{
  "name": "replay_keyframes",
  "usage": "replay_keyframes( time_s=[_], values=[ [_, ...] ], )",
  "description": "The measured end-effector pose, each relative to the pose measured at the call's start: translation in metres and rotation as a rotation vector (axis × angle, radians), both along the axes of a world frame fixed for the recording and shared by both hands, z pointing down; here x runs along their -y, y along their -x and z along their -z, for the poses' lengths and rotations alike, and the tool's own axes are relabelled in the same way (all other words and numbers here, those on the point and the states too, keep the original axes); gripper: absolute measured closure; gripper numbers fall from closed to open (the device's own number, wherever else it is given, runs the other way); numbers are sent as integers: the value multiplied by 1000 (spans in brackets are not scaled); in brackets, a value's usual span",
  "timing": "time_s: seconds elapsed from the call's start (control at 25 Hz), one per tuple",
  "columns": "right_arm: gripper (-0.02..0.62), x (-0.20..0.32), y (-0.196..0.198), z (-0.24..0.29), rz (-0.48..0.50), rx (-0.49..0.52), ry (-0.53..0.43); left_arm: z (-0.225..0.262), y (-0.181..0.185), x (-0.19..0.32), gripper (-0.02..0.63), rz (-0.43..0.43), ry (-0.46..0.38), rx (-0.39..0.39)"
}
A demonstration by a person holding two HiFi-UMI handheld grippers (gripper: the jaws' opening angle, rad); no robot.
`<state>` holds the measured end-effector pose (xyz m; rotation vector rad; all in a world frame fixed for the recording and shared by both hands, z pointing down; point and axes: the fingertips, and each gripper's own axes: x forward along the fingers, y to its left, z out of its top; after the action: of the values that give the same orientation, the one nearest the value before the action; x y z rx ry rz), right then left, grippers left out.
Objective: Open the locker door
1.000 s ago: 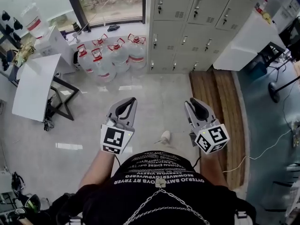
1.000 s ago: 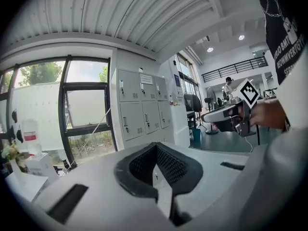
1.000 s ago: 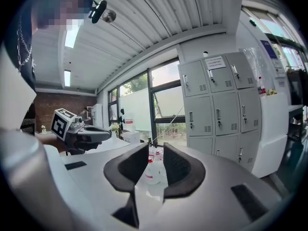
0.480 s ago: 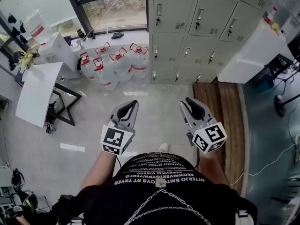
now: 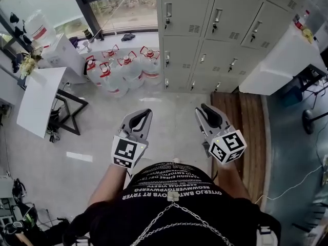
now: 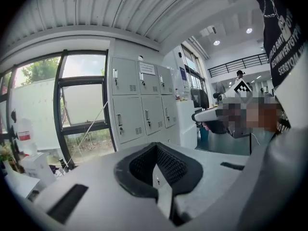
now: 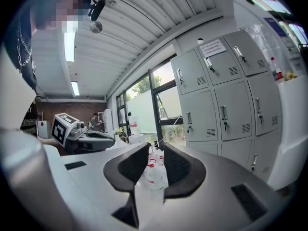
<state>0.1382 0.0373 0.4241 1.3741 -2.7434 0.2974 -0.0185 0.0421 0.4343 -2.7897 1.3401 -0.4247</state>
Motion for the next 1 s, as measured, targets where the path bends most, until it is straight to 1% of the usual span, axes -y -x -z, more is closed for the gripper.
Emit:
replay_keyframes(
  time_s=[0.2,0.36,0.56,0.8,1.0],
  values=[
    [517,18,7,-17,44,8,45,-10,2,6,606,28,38,3],
    [518,30,11,-32,47,7,75,-22,7,12,606,45,86,-22],
    [518,46,15,-41,29,10,99,-24,0,35,606,-5,85,-16],
    [520,86,12,-24,-18,-6,68,-15,-7,85,606,-72,59,-36],
    [522,124,23,-20,-16,-31,74,-9,-10,127,606,-101,47,-59]
  ],
)
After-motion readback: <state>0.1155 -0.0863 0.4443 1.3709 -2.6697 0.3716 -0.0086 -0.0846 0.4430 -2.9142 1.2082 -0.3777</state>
